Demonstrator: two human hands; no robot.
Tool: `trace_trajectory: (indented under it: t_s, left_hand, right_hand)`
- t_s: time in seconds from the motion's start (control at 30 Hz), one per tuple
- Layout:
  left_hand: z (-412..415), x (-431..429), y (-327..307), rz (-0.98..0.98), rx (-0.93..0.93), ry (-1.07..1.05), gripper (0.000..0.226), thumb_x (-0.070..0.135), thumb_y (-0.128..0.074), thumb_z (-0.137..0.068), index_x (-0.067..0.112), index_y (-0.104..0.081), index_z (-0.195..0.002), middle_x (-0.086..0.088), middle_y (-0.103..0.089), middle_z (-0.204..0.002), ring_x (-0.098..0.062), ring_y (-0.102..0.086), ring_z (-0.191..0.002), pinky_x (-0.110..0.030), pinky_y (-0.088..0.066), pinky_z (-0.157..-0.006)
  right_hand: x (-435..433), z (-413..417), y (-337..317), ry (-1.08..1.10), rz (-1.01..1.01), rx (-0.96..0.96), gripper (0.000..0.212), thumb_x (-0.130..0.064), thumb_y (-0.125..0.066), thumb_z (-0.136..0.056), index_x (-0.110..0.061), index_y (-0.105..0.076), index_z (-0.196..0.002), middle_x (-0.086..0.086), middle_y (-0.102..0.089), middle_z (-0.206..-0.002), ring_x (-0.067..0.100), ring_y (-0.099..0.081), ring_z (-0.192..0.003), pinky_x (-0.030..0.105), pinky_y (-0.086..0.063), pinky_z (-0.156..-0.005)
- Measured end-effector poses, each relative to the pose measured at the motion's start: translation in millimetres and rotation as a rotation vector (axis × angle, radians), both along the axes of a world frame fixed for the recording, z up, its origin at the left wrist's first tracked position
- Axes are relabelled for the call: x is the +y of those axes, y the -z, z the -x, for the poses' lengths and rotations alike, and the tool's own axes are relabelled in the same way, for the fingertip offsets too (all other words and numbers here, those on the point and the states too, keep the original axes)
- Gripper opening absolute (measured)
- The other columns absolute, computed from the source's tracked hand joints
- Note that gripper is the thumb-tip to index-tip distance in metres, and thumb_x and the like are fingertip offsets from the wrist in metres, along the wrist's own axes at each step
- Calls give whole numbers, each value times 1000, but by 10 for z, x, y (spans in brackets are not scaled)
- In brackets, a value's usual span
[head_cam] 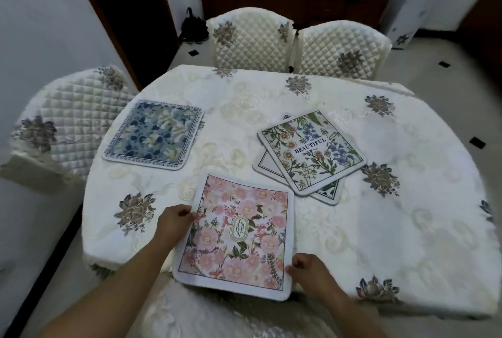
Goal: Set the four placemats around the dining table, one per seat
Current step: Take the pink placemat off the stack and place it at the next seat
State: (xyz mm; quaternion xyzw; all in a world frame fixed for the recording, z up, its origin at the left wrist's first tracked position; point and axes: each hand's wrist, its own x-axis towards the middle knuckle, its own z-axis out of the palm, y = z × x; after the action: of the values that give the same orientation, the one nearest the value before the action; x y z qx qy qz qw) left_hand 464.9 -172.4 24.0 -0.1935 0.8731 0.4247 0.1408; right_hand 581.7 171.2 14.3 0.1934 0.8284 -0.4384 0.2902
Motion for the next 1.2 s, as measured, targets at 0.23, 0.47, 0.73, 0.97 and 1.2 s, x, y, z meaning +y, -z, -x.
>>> trace_trajectory:
  t_s: [0.23, 0.47, 0.73, 0.97, 1.2]
  left_hand:
    - [167, -167, 138, 12, -46, 81, 15, 23, -73, -83, 13, -63, -90, -1, -63, -80, -19, -60, -74, -24, -41, -55]
    - [197, -176, 224, -11, -81, 71, 14, 17, -73, -83, 9, -66, -93, -4, -66, -83, -24, -62, -81, -33, -49, -73]
    - [199, -173, 297, 41, -1, 98, 16, 17, -71, -84, 7, -68, -96, -10, -72, -90, -25, -65, -86, -33, -51, -78]
    - [186, -122, 326, 138, 1, 115, 18, 21, -68, -87, 6, -64, -95, -14, -70, -92, -32, -64, -90, -40, -53, -80]
    - [119, -116, 273, 166, 8, 157, 12, 17, -66, -85, 9, -60, -90, -12, -67, -85, -31, -62, -83, -37, -48, -72]
  right_hand:
    - [-234, -32, 151, 113, -219, -24, 40, -20, -67, -87, -20, -42, -55, -3, -48, -57, 11, -45, -53, 29, -35, -53]
    - [-306, 78, 176, 96, -366, -39, 44, -33, -57, -93, -18, -39, -55, -1, -45, -53, 12, -45, -49, 28, -31, -47]
    - [-466, 57, 253, 72, -524, 27, 38, -44, -42, -96, -20, -51, -68, -1, -55, -63, 20, -57, -64, 32, -44, -58]
    - [-477, 41, 351, 89, -575, 38, 36, -45, -42, -96, -12, -55, -91, 14, -68, -86, 35, -64, -83, 34, -43, -64]
    - [-519, 61, 299, 48, -610, 59, 31, -37, -40, -97, -12, -59, -94, 12, -69, -94, 33, -64, -89, 34, -41, -65]
